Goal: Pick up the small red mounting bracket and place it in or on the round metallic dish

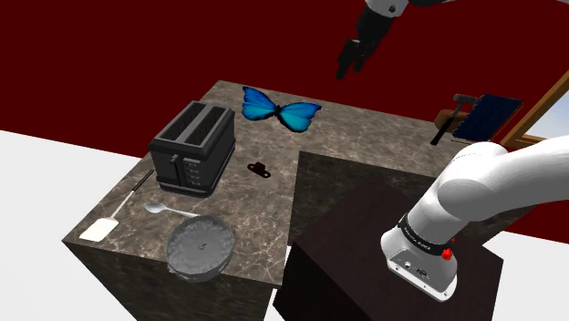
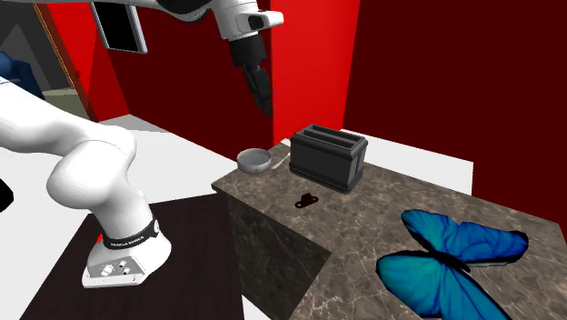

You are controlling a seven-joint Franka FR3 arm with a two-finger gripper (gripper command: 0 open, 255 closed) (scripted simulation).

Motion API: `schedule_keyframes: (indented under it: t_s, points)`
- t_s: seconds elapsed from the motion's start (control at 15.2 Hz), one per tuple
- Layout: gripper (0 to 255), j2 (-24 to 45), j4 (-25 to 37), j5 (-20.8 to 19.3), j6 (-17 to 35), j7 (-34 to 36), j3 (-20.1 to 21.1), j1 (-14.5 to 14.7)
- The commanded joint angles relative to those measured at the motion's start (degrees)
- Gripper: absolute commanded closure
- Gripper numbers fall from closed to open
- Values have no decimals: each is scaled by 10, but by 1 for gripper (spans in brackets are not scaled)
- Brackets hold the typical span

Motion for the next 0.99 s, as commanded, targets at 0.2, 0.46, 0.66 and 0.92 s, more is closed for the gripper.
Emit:
schedule_keyframes:
  t_s: [0.2,0.46,0.66,0.92]
  points:
    - [0,54,-49,7,103,1,6,10]
    - [0,113,-73,12,186,2,12,18]
    - [0,166,-83,14,248,3,17,23]
    - [0,245,-84,15,328,5,25,30]
